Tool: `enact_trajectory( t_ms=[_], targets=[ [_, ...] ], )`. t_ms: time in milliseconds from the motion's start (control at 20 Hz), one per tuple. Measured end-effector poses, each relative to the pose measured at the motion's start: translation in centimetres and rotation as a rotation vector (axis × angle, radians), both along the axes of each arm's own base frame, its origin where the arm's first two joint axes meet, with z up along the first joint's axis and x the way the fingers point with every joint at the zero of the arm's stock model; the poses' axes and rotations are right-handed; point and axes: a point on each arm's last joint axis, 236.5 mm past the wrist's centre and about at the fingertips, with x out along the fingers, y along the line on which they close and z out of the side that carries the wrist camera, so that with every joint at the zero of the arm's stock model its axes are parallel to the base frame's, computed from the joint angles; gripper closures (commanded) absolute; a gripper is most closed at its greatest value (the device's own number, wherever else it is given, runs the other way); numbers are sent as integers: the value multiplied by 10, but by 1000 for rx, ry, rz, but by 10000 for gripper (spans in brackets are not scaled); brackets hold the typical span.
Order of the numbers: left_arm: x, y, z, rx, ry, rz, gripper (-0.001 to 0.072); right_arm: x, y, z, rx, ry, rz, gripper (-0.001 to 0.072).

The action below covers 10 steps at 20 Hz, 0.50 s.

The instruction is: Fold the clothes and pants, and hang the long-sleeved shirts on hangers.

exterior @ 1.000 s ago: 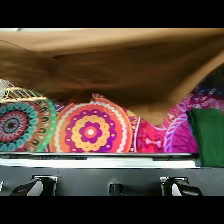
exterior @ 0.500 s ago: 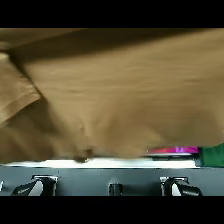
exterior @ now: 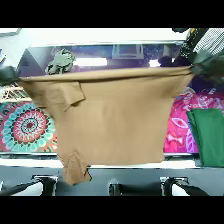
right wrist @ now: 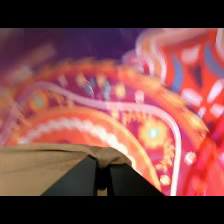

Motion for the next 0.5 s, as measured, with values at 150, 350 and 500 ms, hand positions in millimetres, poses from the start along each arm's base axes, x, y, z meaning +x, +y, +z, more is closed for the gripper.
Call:
enact_trajectory(
  t_ms=[150,350,500],
  targets=[
    [57,-13,-88,-4,92,-48,689,49,3,-84,-16,108,14,683],
    [110,-27,-160,-6,132,-84,689,102,0,-158,-32,115,-19,683],
    [123,-31,-184,-11,161,-96,688,118,-2,-188,-35,123,-36,683]
  ],
)
